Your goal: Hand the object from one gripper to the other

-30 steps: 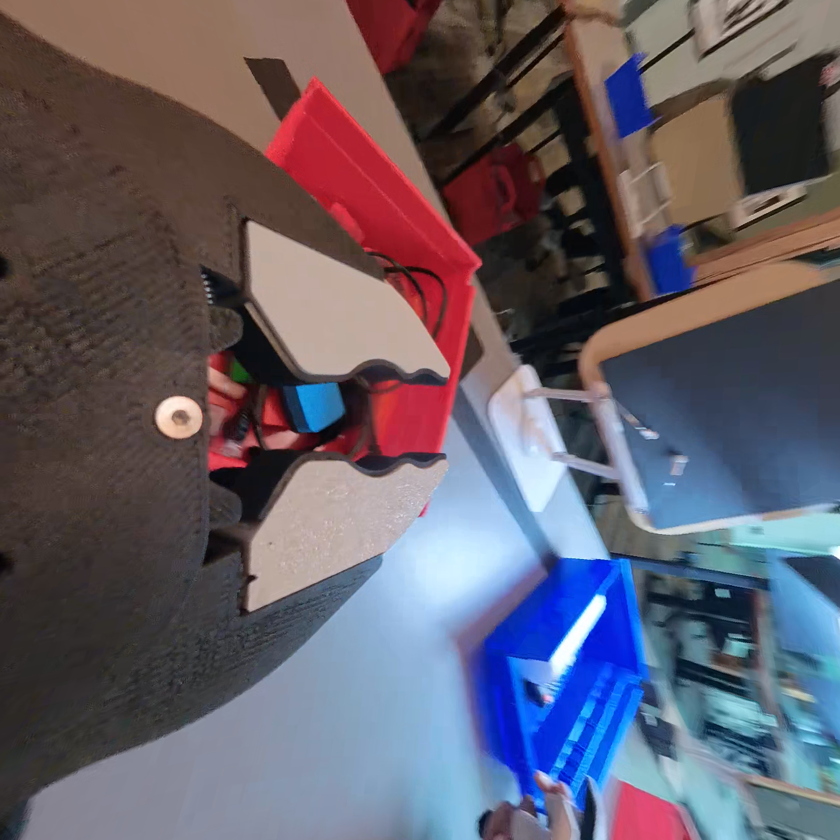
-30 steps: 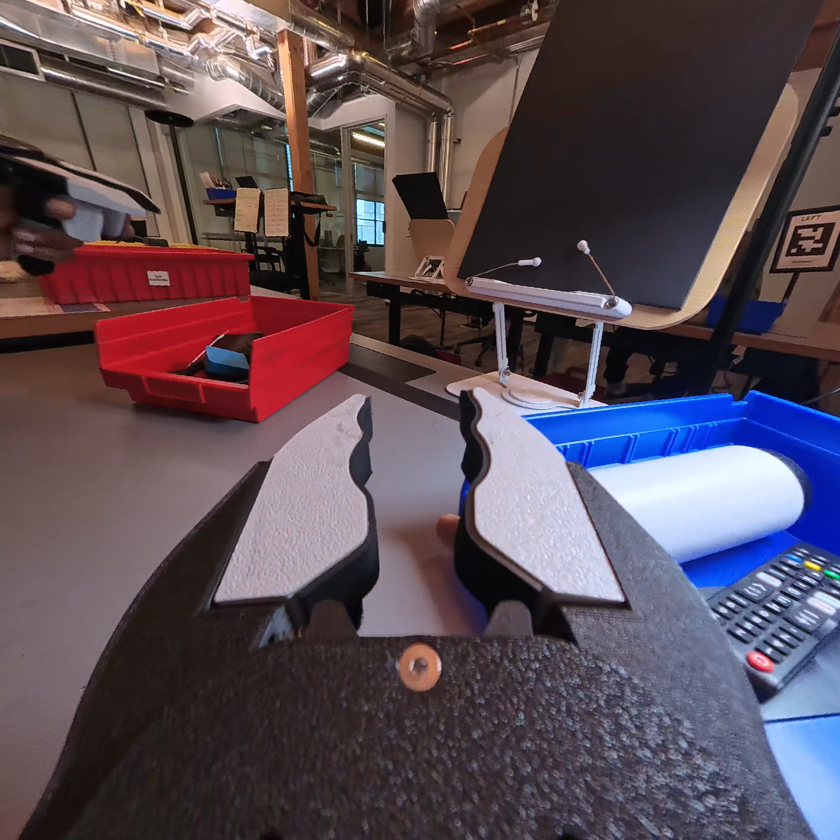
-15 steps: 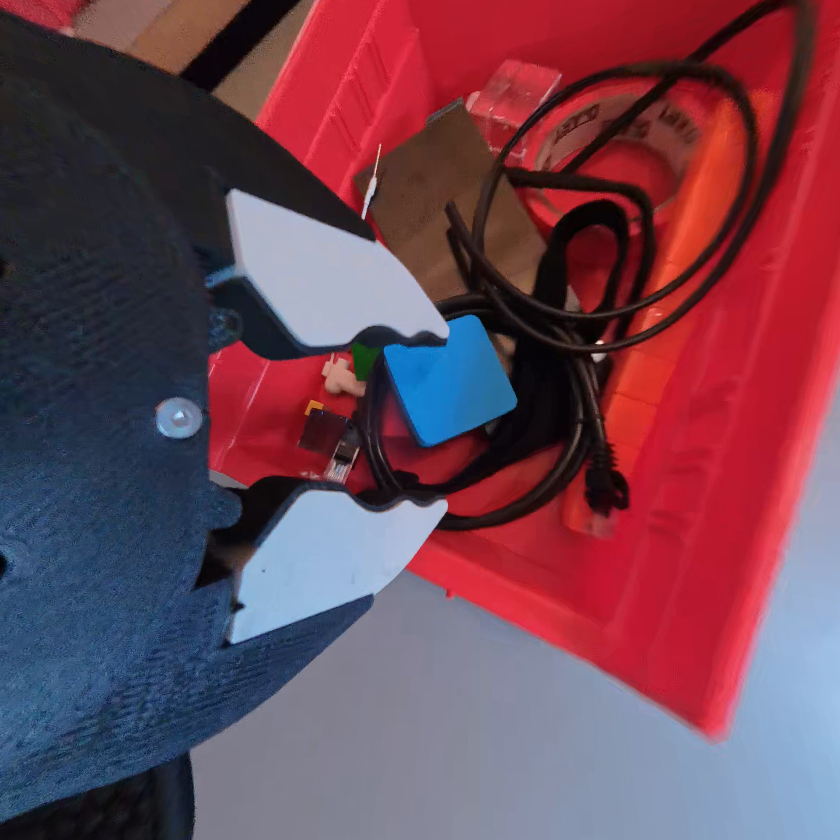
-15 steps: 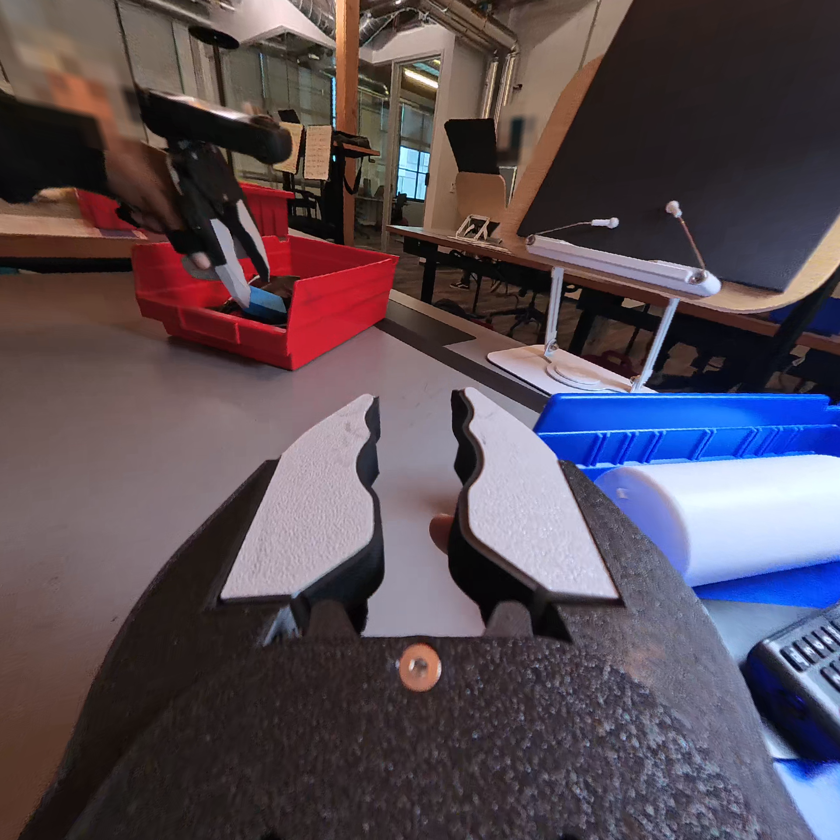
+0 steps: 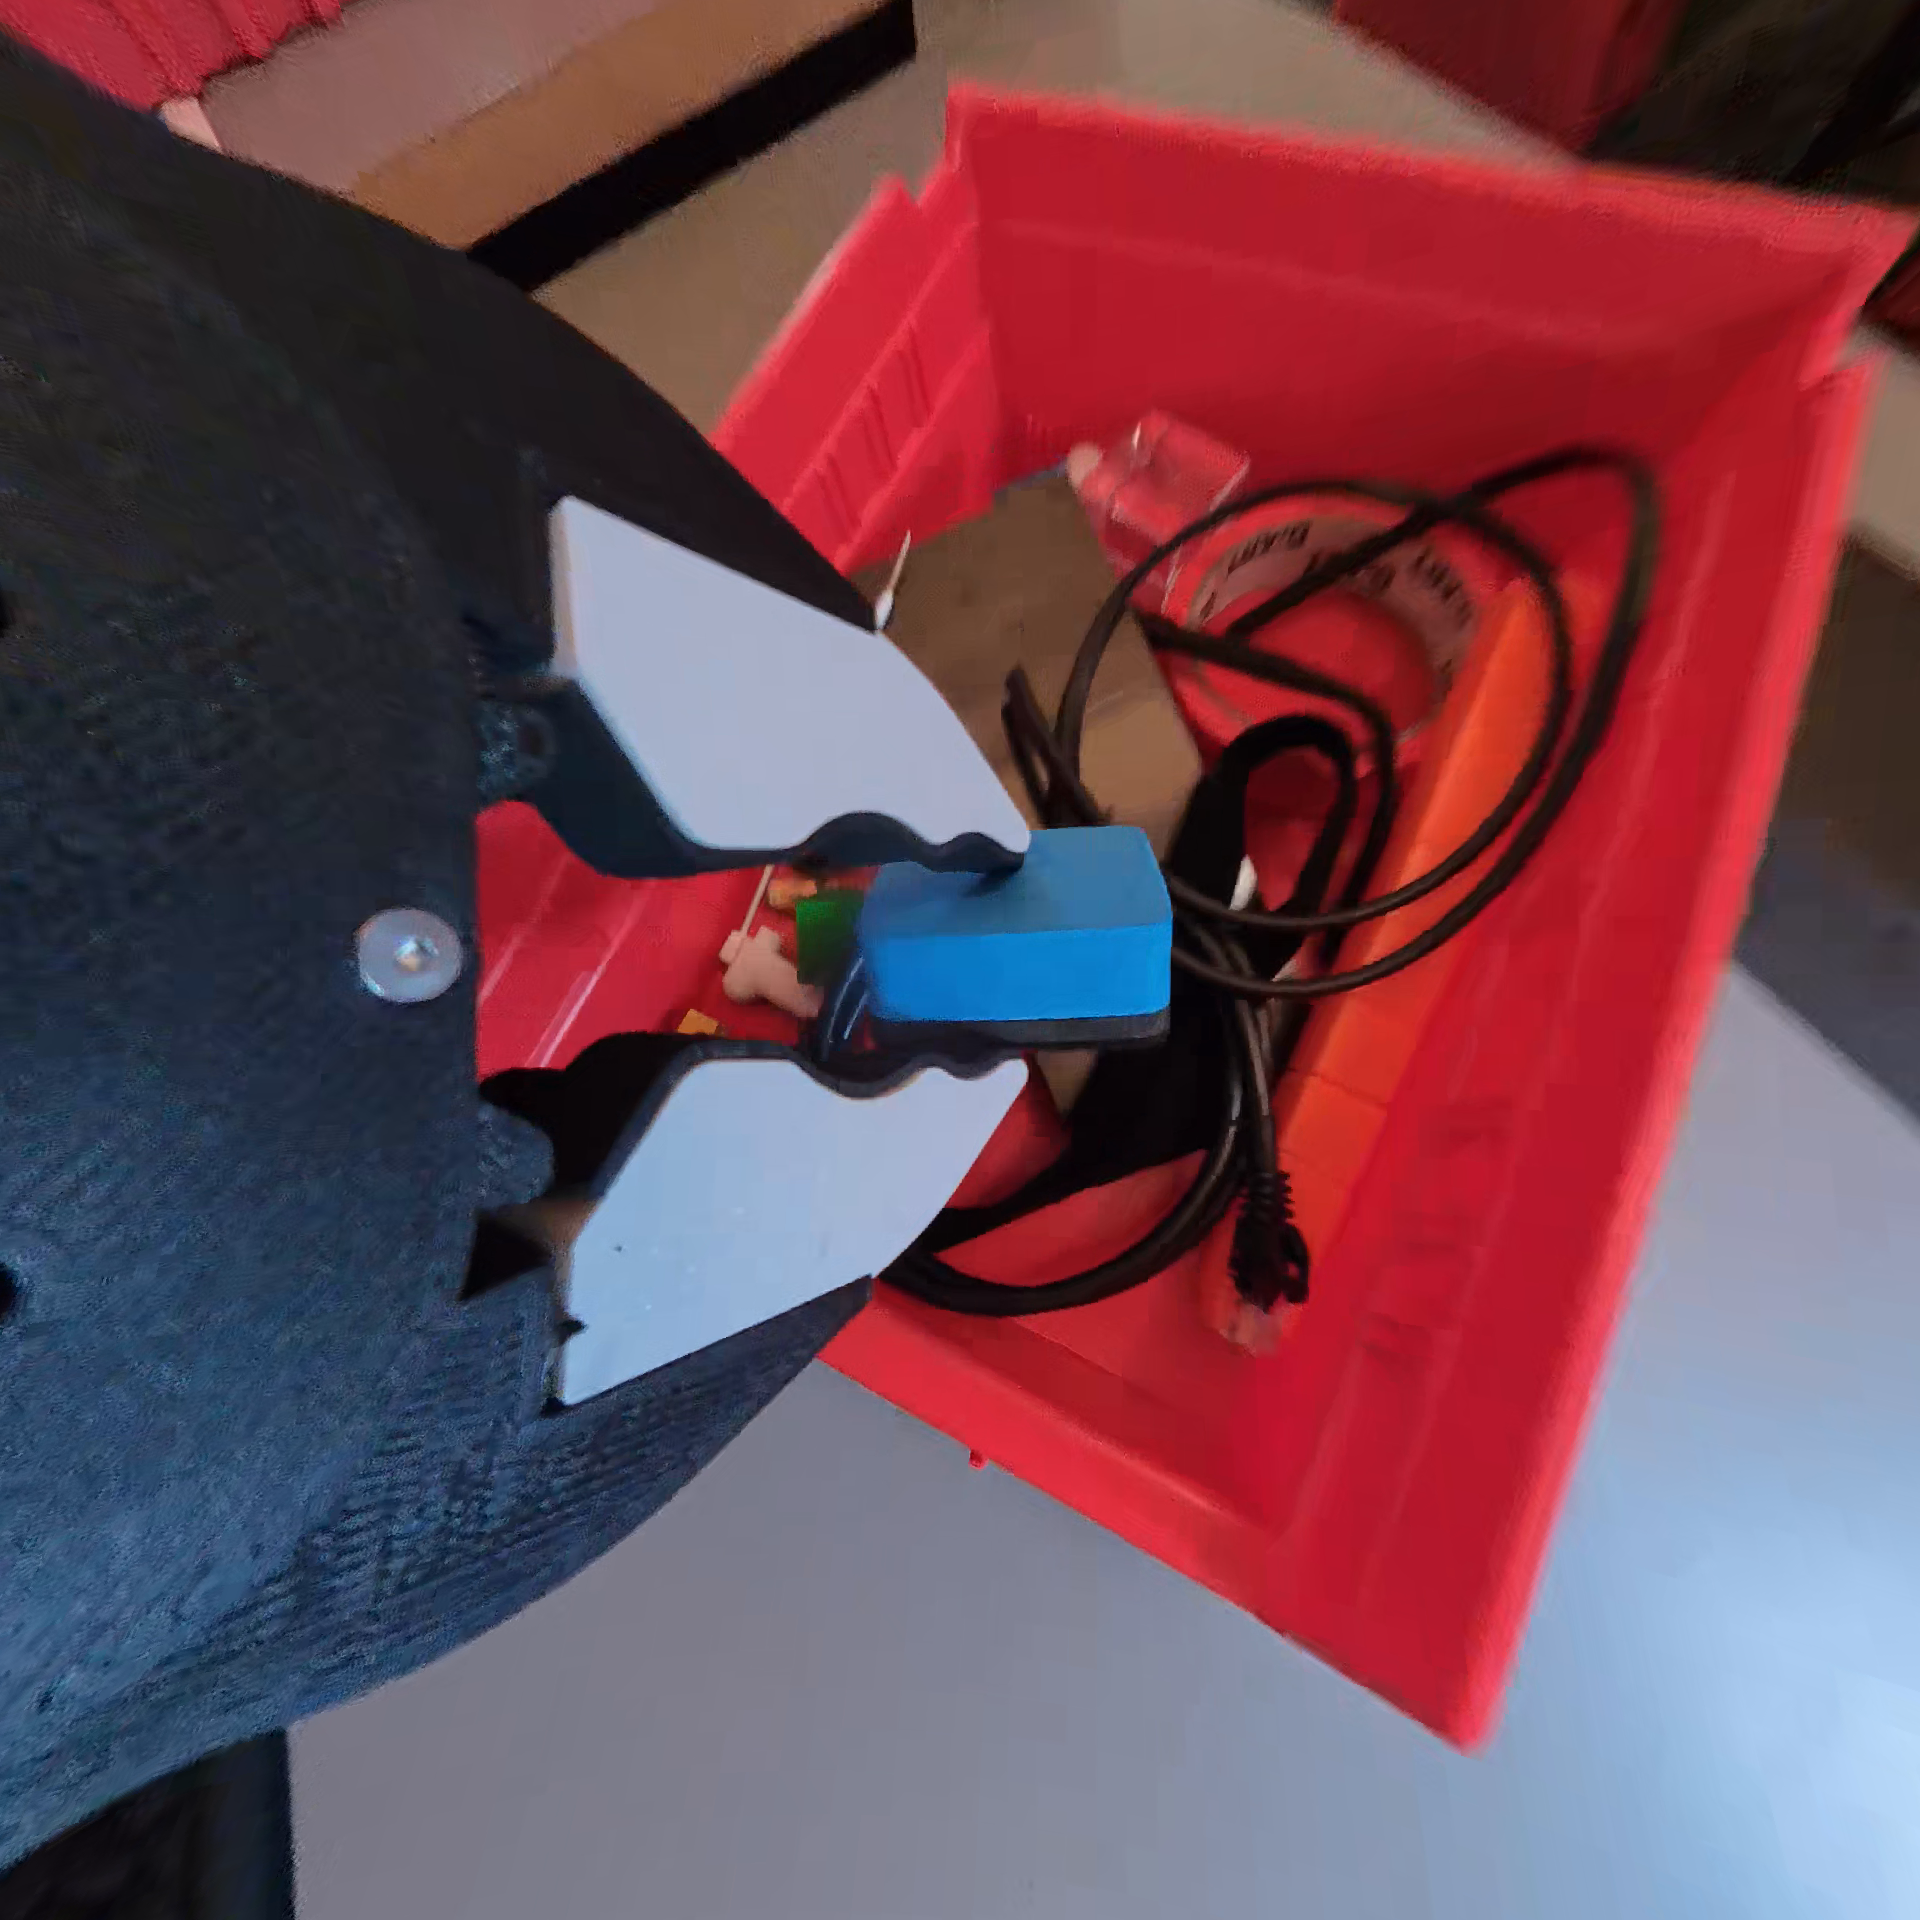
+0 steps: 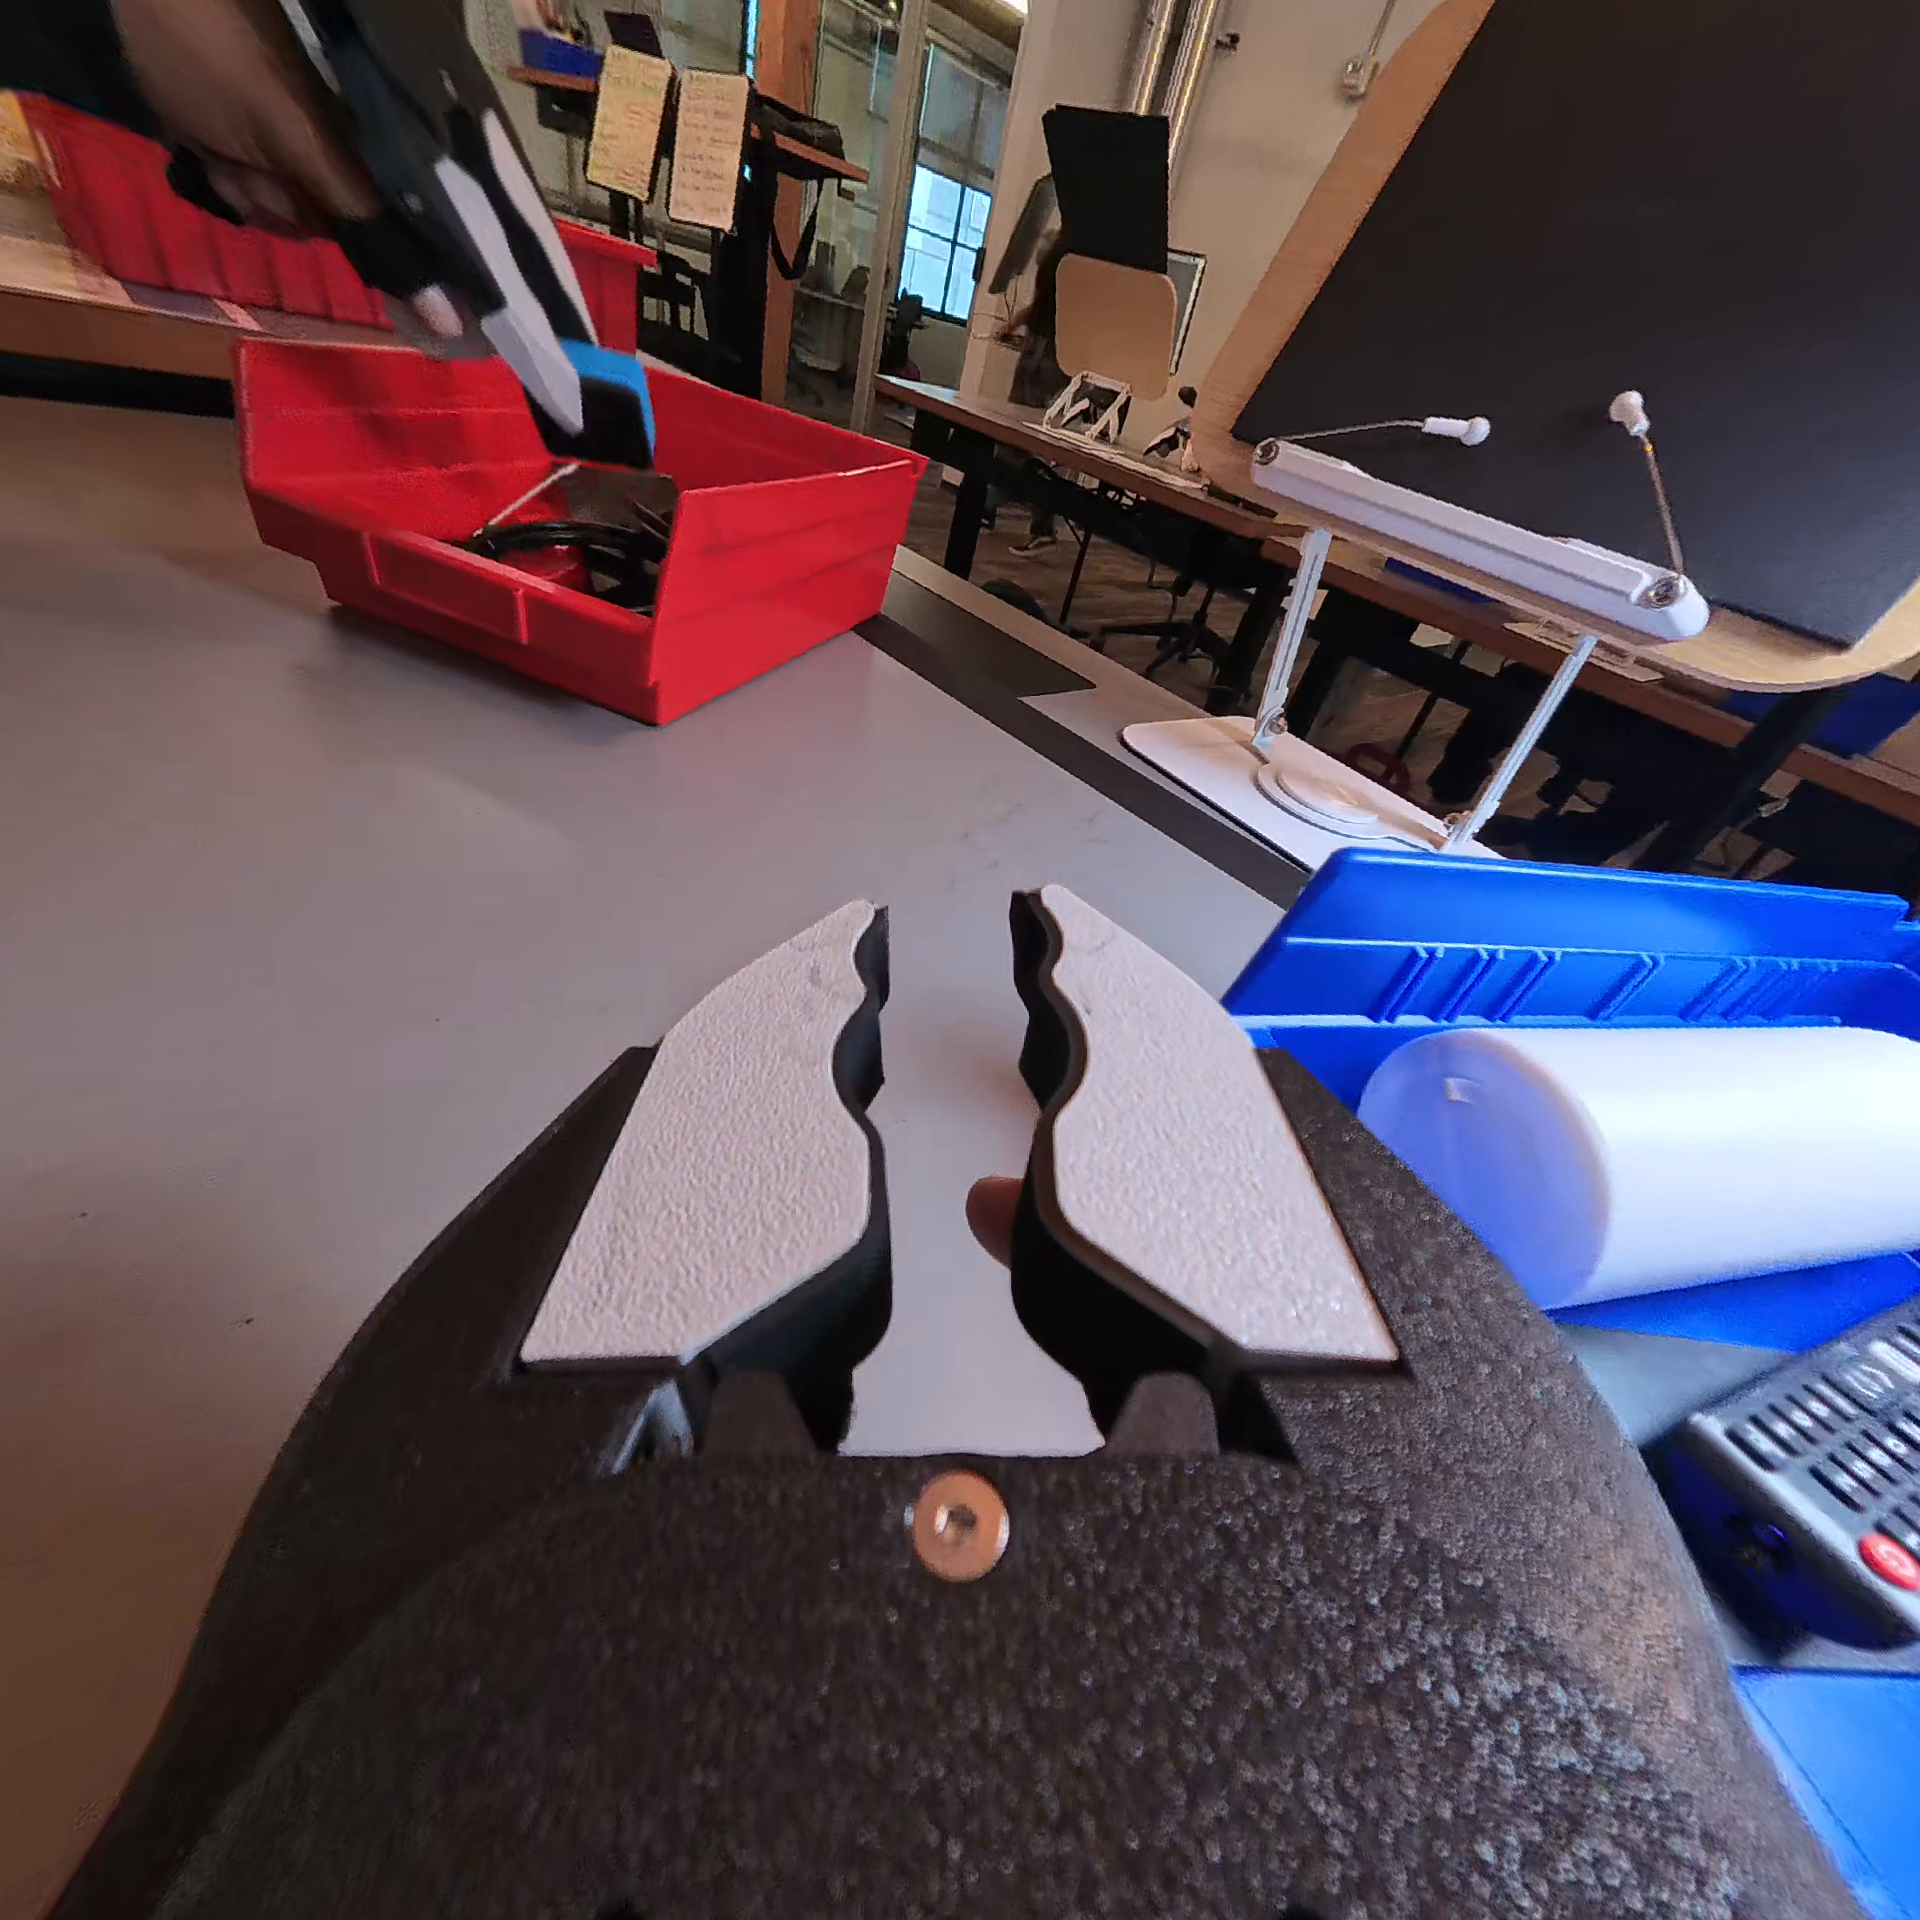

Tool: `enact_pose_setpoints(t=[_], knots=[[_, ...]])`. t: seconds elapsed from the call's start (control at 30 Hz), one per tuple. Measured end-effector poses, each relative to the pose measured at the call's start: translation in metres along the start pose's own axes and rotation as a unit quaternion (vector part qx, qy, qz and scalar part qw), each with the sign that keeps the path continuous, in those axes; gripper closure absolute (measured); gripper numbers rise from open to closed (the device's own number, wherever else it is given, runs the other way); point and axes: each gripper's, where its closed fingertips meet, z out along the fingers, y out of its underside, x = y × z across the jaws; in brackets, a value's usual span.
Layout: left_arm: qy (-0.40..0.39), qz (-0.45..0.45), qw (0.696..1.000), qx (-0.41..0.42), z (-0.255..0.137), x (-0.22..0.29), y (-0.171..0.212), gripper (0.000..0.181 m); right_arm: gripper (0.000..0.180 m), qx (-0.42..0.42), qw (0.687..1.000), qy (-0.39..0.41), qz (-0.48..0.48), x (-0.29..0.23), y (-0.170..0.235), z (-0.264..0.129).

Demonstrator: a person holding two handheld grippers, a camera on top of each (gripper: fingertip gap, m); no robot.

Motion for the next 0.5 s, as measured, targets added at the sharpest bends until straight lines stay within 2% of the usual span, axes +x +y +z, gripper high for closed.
enact_pose_setpoints(t=[0.1,0.23,0.33,0.4,0.5], knots=[[-0.037,0.003,0.995,0.096,-0.039,-0.003,-0.022,0.15,0.157,-0.004,1.0,-0.001,-0.01,-0.004,-0.002,0.002],[0.012,0.004,0.962,0.273,-0.103,0.033,-0.067,0.151,0.157,0.003,0.999,0.01,-0.038,-0.005,-0.021,0.011],[0.117,0.017,0.905,0.409,-0.154,0.085,-0.104,0.151,0.157,-0.005,0.996,0.029,-0.081,-0.004,-0.052,0.024],[0.178,0.029,0.854,0.488,-0.188,0.115,-0.129,0.151,0.155,-0.031,0.993,0.059,-0.095,0.006,-0.075,0.037],[0.254,0.023,0.781,0.569,-0.228,0.148,-0.159,0.152,0.149,-0.028,0.993,0.083,-0.079,0.015,-0.121,0.053]])
